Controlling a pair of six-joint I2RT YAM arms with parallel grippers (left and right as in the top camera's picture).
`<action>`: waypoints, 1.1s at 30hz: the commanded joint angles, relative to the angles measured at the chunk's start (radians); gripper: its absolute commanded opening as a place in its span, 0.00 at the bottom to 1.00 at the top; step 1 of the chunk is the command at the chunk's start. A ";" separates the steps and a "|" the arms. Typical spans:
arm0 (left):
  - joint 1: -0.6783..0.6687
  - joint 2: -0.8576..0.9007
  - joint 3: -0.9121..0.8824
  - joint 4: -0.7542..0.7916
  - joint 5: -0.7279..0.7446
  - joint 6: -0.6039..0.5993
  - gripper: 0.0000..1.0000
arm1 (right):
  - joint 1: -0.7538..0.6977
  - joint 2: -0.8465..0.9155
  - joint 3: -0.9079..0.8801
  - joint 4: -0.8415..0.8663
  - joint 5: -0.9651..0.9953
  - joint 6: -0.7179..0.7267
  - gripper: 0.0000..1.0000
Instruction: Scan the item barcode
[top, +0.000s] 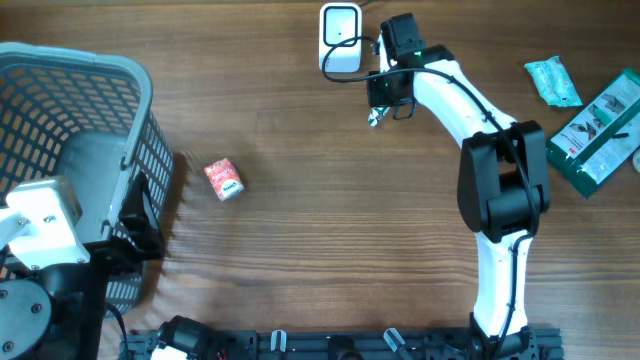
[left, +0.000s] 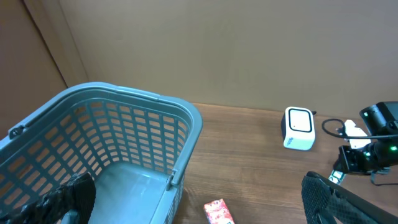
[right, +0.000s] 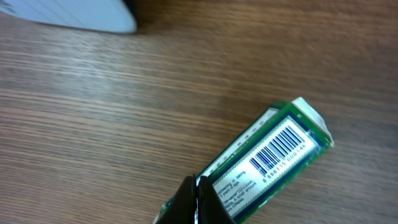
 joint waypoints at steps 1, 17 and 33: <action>0.003 -0.002 0.004 0.002 -0.006 -0.009 1.00 | -0.018 0.060 -0.007 -0.114 0.117 0.054 0.05; 0.003 -0.002 0.004 0.002 -0.006 -0.009 1.00 | -0.025 -0.269 -0.011 -0.681 -0.118 0.739 1.00; 0.003 -0.002 0.004 0.002 -0.006 -0.009 1.00 | -0.049 -0.072 -0.124 -0.267 0.068 1.484 0.56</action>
